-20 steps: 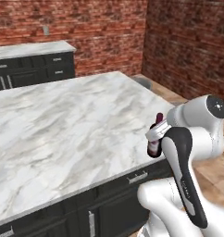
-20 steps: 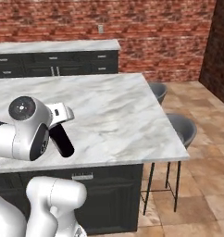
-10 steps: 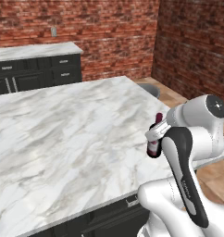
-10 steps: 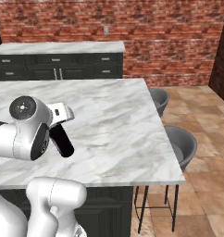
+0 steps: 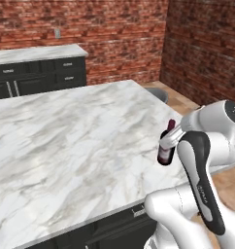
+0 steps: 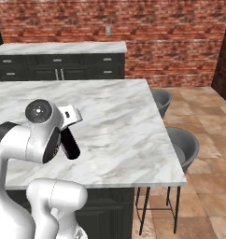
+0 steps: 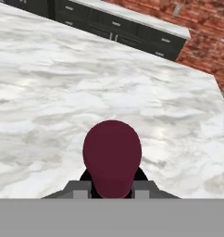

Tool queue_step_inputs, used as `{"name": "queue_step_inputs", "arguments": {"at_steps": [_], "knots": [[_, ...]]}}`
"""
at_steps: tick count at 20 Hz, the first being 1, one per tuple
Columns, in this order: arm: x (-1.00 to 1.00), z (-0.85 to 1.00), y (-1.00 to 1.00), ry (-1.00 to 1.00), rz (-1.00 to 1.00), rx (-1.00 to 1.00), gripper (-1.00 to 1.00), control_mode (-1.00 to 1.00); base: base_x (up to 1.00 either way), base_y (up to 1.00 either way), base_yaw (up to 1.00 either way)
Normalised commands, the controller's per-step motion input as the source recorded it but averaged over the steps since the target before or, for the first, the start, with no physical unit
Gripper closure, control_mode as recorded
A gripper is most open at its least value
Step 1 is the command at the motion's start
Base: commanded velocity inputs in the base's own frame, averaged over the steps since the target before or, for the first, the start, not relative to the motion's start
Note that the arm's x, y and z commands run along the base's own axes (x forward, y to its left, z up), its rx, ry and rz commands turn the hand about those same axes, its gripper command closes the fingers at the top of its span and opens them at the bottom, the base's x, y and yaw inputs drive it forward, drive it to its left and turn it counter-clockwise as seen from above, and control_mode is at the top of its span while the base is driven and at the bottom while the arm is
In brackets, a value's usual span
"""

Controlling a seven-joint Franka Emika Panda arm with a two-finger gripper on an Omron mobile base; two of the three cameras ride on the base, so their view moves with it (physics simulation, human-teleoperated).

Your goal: Move the drinks to the dining counter.

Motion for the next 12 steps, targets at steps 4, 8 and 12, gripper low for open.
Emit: {"name": "queue_step_inputs", "arguments": {"at_steps": [4,8,12], "knots": [[0.07,-0.19,-0.31,0.0,0.02,0.09,1.0,-1.0,0.0,0.0,0.0],[0.26,-0.14,-0.2,0.0,0.0,0.16,1.0,-1.0,0.0,0.0,0.0],[0.39,-0.25,-0.11,0.0,0.0,0.08,1.0,-1.0,0.0,0.0,0.0]]}}
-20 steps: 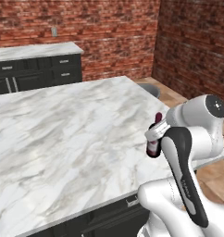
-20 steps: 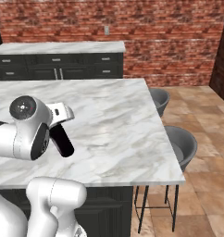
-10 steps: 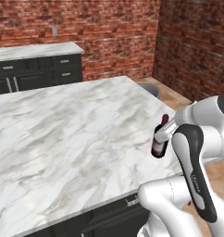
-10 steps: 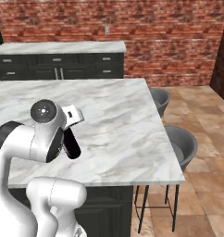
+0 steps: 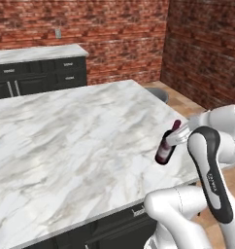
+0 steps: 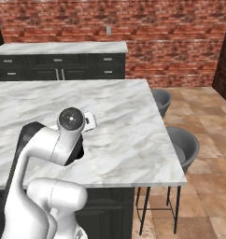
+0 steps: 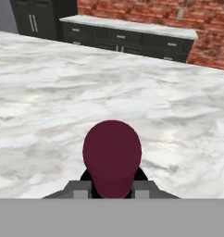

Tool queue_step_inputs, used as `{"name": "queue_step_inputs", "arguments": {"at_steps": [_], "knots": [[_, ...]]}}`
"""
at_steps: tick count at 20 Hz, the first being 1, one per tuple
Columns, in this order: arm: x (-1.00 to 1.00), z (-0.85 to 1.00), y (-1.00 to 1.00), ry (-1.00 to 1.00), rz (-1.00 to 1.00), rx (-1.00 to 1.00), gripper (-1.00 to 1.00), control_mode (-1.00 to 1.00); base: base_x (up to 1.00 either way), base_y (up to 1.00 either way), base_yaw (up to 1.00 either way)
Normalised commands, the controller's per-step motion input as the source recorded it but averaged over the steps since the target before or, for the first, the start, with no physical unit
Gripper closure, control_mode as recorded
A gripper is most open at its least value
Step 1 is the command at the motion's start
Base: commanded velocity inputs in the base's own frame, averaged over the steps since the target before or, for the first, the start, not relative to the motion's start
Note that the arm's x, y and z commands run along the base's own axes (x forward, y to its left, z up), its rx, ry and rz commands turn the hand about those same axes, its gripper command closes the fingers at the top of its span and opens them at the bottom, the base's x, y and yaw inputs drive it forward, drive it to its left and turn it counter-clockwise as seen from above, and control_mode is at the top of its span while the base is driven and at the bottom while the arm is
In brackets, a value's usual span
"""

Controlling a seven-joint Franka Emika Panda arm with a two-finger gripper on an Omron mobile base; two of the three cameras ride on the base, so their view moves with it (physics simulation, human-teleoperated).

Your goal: Move the drinks to the dining counter.

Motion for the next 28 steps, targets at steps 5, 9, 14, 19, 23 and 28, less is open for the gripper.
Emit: {"name": "queue_step_inputs", "arguments": {"at_steps": [5,9,14,19,23,28], "knots": [[0.51,-0.35,0.0,0.0,0.0,0.0,1.0,-1.0,0.0,0.0,0.0],[0.52,-0.4,0.0,0.0,0.0,0.0,1.0,-1.0,0.0,0.0,0.0],[0.47,-0.42,0.0,0.0,0.0,0.0,1.0,-1.0,0.0,0.0,0.0],[0.44,-0.41,0.02,0.0,0.0,0.0,1.0,-1.0,0.0,0.0,0.0],[0.39,-0.32,0.11,0.0,0.0,0.0,1.0,-1.0,0.0,0.0,0.0],[0.36,-0.38,0.02,0.0,0.0,-0.03,1.0,-1.0,0.0,0.0,0.0]]}}
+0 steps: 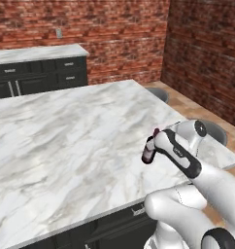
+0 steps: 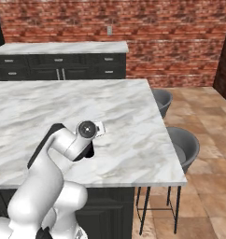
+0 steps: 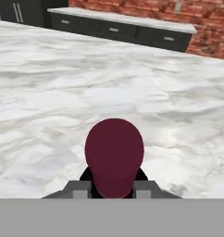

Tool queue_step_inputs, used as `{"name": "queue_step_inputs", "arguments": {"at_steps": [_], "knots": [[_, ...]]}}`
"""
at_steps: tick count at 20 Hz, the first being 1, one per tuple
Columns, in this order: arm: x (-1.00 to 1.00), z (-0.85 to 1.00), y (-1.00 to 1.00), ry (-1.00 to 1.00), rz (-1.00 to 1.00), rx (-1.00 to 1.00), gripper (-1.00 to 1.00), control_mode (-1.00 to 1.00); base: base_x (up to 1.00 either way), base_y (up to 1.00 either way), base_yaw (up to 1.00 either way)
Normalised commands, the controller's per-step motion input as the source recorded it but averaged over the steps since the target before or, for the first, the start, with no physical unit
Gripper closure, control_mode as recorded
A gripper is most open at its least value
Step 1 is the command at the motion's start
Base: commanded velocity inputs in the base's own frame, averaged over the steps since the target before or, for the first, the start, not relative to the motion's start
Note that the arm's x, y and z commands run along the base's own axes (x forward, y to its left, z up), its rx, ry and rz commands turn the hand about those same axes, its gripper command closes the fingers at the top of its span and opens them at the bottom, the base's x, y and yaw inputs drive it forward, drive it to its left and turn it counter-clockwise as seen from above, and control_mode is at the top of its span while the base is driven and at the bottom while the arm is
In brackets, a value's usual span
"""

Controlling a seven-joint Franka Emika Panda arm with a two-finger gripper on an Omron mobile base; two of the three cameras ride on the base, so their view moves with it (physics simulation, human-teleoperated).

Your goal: Move the drinks to the dining counter.

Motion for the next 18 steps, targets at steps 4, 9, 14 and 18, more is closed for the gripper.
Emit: {"name": "queue_step_inputs", "arguments": {"at_steps": [4,9,14,18], "knots": [[0.29,-0.38,0.0,0.0,0.0,-0.01,1.0,-1.0,0.0,0.0,0.0],[0.18,-0.45,0.02,0.0,0.0,0.0,1.0,-1.0,0.0,0.0,0.0],[0.0,-0.16,0.25,-0.02,0.03,-0.02,-1.0,-1.0,0.0,0.0,0.0],[-0.13,0.0,0.21,-0.08,0.01,-0.03,-1.0,-1.0,0.0,0.0,0.0]]}}
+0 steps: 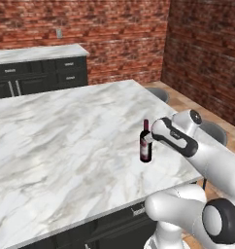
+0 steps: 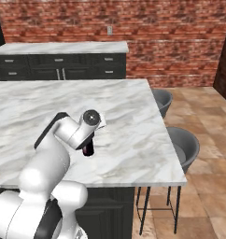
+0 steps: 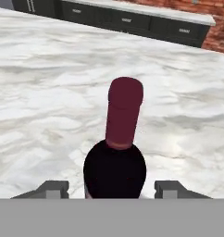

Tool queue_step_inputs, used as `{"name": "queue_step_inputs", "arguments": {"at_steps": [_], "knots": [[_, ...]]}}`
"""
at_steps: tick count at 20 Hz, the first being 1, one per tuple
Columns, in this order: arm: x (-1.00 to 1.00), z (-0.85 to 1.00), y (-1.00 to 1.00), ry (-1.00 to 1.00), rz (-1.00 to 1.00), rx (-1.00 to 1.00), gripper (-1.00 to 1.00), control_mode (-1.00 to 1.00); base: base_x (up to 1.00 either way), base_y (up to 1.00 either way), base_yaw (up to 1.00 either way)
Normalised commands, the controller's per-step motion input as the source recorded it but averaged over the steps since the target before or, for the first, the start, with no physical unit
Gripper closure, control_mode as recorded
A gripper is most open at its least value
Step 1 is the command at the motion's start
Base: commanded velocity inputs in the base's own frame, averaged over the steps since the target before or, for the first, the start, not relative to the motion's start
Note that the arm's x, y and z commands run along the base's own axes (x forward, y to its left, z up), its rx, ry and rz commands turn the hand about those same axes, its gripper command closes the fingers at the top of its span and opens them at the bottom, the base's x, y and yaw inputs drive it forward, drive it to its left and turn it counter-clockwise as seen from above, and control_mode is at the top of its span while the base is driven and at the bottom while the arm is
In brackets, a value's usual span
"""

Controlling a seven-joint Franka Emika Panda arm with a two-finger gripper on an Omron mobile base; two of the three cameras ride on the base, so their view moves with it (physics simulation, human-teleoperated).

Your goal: Move the drinks to the dining counter.

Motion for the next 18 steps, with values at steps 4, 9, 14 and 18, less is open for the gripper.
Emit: {"name": "queue_step_inputs", "arguments": {"at_steps": [4,9,14,18], "knots": [[-0.31,0.04,-0.08,-0.18,0.0,0.0,-1.0,-1.0,0.0,0.0,0.0],[-0.38,0.3,-0.13,-0.17,0.0,0.0,-1.0,-1.0,0.0,0.0,0.0],[-0.44,0.47,-0.01,-0.2,0.02,0.0,-1.0,-1.0,0.0,0.0,0.0],[-0.46,0.38,0.0,-0.21,0.04,-0.02,-1.0,-1.0,0.0,0.0,0.0]]}}
